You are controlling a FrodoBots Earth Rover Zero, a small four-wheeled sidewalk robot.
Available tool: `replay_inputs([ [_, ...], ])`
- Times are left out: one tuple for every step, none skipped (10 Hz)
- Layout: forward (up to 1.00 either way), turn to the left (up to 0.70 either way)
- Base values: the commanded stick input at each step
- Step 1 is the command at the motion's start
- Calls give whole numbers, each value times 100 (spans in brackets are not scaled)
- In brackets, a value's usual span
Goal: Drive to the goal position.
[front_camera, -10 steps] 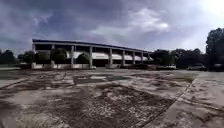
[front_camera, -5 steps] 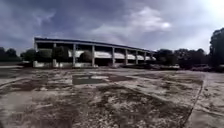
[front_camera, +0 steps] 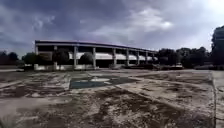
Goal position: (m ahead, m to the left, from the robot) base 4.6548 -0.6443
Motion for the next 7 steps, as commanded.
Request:
replay_inputs([
  [70,0],
  [70,0],
  [70,0],
  [70,0],
  [70,-24],
  [70,-33],
  [70,-35],
])
